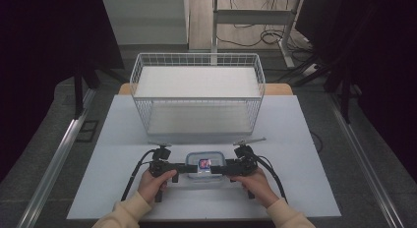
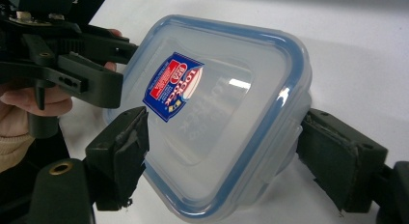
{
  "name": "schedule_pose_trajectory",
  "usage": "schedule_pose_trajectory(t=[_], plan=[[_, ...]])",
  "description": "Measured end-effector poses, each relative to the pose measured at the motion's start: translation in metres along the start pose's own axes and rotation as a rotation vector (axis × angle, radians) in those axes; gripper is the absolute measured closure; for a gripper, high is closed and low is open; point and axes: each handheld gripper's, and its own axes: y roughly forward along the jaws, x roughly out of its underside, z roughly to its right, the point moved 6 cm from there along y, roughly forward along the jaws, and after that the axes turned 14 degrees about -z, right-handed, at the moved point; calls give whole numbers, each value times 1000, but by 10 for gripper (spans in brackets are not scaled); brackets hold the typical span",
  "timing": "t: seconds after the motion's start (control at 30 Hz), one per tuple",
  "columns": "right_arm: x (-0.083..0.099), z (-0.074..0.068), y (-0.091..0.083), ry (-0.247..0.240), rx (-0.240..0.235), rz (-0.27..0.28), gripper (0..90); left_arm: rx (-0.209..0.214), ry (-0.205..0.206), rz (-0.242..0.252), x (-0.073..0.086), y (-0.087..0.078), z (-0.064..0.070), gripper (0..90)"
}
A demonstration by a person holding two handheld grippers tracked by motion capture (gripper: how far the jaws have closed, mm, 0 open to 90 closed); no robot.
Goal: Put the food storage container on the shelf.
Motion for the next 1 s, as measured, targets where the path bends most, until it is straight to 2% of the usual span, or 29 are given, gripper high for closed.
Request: schedule_pose_trajectory(t=[0.13, 0.2, 0.27, 0.4, 0.67, 0.73, 0.77, 1.0], plan=[[1, 2, 0, 25, -1, -3, 252, 5, -17, -4, 2, 1, 0, 302], [2, 3, 0, 31, -5, -9, 272, 34, -48, 1, 3, 0, -3, 343], [3, 4, -1, 52, -17, -6, 300, 52, -57, 2, 3, -2, -4, 376], [5, 6, -4, 93, -61, 0, 361, 35, -51, 22, 2, -6, -3, 435], [7, 6, -10, 104, -77, 18, 438, 7, -29, 45, 5, -8, 3, 472], [8, 6, -11, 120, -87, 30, 459, 2, -21, 46, 6, -9, 5, 480], [9, 6, -12, 125, -93, 34, 461, -4, -10, 48, 7, -9, 5, 483], [14, 3, -15, 122, -96, 57, 486, -14, 1, 59, 9, -11, 9, 500]])
